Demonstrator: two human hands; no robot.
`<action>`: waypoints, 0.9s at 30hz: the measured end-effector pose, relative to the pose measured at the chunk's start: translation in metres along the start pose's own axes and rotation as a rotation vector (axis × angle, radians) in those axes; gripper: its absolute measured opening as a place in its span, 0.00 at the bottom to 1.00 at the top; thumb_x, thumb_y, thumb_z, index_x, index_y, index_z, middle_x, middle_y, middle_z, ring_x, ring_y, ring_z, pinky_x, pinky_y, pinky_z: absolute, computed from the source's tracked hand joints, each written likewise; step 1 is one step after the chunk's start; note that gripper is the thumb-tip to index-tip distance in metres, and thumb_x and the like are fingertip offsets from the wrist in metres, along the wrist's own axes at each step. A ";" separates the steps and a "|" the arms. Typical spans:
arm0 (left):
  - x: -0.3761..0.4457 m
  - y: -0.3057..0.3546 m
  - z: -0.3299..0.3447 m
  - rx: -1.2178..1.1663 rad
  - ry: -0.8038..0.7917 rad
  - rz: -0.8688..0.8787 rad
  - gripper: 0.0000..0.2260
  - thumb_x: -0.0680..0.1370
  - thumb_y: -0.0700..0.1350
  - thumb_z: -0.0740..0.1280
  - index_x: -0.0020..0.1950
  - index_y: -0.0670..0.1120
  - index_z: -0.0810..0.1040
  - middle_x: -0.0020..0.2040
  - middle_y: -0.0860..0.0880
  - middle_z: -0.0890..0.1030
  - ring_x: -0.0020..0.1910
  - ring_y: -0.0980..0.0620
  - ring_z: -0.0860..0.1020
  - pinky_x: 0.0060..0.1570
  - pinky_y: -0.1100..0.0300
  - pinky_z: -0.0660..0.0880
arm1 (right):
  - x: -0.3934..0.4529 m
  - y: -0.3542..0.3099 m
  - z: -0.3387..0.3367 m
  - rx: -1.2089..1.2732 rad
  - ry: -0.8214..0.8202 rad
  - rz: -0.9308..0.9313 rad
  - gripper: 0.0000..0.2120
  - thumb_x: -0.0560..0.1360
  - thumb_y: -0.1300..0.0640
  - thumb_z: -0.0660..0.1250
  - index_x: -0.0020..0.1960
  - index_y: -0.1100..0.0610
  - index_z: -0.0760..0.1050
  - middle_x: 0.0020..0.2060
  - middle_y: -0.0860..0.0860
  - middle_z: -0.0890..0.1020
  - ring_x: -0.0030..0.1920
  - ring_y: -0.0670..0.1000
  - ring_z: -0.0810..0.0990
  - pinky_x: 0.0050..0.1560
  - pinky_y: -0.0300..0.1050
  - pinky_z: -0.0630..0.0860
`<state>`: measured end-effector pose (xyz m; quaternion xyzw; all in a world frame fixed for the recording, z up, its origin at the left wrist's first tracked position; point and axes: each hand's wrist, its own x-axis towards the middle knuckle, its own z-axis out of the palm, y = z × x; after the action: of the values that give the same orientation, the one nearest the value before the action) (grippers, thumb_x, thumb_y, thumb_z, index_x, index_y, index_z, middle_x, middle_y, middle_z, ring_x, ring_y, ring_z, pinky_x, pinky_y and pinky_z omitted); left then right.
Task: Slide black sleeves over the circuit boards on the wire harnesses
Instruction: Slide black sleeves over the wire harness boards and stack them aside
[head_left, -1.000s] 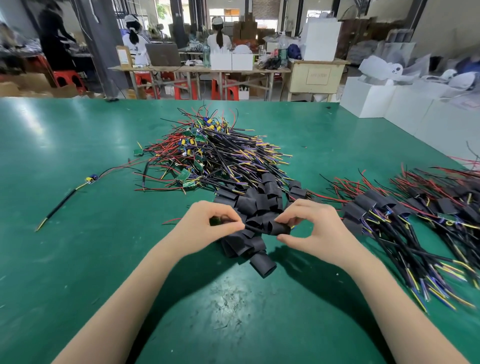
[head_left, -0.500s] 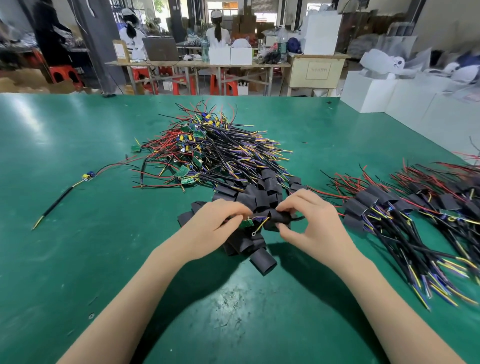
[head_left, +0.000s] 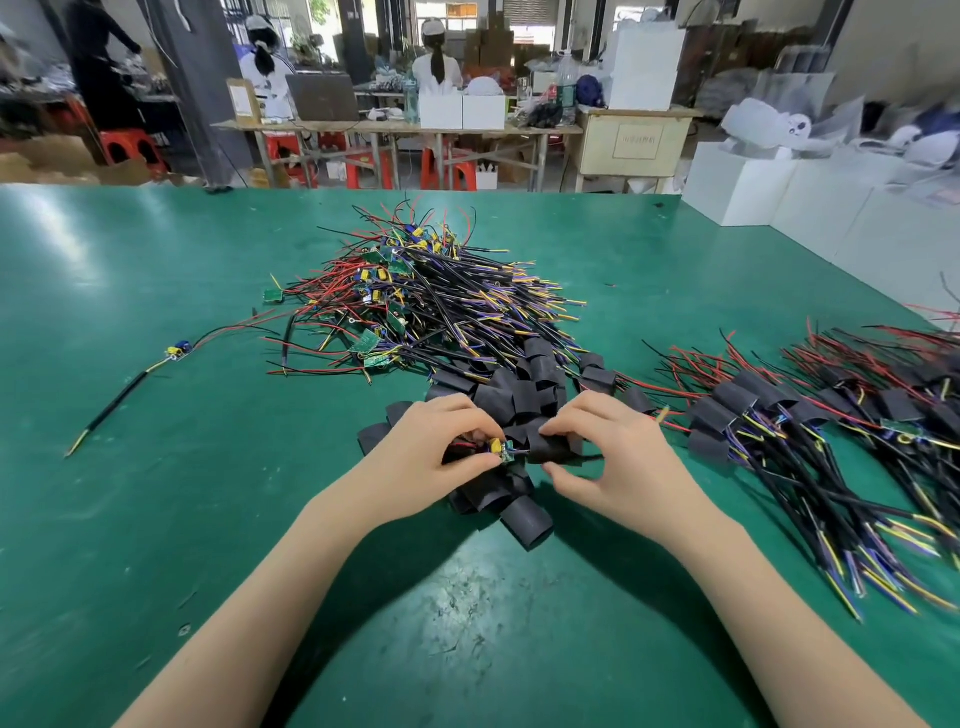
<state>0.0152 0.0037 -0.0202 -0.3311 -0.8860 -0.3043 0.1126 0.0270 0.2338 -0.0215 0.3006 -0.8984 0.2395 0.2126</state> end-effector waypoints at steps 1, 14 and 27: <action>0.000 0.001 0.000 -0.033 0.022 0.007 0.08 0.76 0.43 0.72 0.54 0.44 0.82 0.48 0.49 0.78 0.46 0.53 0.77 0.52 0.56 0.74 | 0.000 -0.001 0.001 0.005 -0.011 -0.001 0.12 0.67 0.56 0.75 0.49 0.57 0.80 0.44 0.49 0.78 0.44 0.50 0.76 0.47 0.46 0.75; 0.001 0.010 0.001 -0.166 0.166 0.037 0.06 0.73 0.37 0.74 0.48 0.43 0.82 0.46 0.51 0.79 0.46 0.56 0.79 0.50 0.62 0.75 | 0.002 -0.008 0.002 0.153 0.094 0.068 0.11 0.65 0.62 0.74 0.46 0.56 0.79 0.40 0.48 0.76 0.40 0.45 0.74 0.43 0.39 0.73; 0.000 0.010 0.008 -0.241 0.176 -0.062 0.04 0.74 0.38 0.73 0.47 0.44 0.82 0.43 0.53 0.83 0.43 0.58 0.81 0.48 0.67 0.76 | 0.000 -0.004 0.004 0.127 0.040 0.054 0.12 0.67 0.60 0.75 0.50 0.56 0.80 0.44 0.48 0.78 0.43 0.43 0.73 0.46 0.36 0.72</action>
<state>0.0222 0.0143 -0.0220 -0.2869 -0.8394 -0.4398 0.1400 0.0284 0.2284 -0.0234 0.2840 -0.8848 0.3077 0.2045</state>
